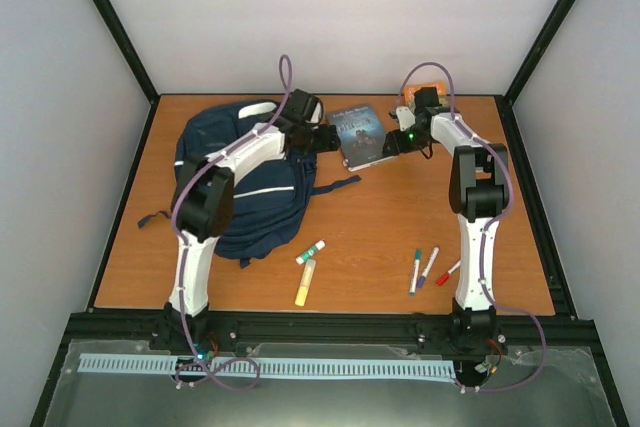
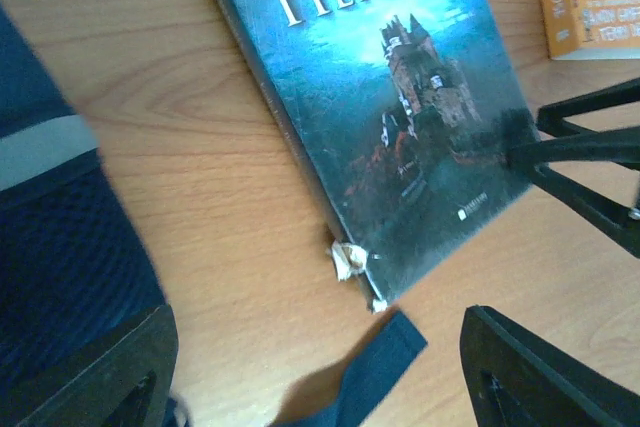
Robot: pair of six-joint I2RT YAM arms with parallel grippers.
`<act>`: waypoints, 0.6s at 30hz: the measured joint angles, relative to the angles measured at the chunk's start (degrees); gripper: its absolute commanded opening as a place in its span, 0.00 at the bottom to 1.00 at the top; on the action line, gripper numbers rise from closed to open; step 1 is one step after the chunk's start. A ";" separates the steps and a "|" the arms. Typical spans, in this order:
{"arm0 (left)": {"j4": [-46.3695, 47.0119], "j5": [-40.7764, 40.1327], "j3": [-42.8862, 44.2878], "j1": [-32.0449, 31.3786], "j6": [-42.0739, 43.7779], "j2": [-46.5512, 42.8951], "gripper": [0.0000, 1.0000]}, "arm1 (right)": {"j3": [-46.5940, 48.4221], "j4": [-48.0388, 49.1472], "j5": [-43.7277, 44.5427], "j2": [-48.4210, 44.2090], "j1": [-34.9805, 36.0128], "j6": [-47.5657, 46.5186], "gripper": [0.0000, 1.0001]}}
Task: Pack the student bag
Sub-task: Move the book to the center of the board.
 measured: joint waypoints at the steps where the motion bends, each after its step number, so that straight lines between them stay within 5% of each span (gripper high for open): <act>1: 0.17 0.28 1.36 -0.20 -0.70 1.92 0.80 | 0.35 -0.22 -0.04 0.07 -0.09 0.11 0.56; 11: 0.26 0.68 11.69 -1.36 -10.49 15.32 0.82 | 0.57 -0.20 -1.22 0.37 -0.20 0.96 0.46; 18: 0.92 1.60 16.85 -1.53 -13.27 20.28 0.61 | 0.42 -0.24 -2.34 0.37 -0.20 0.85 0.37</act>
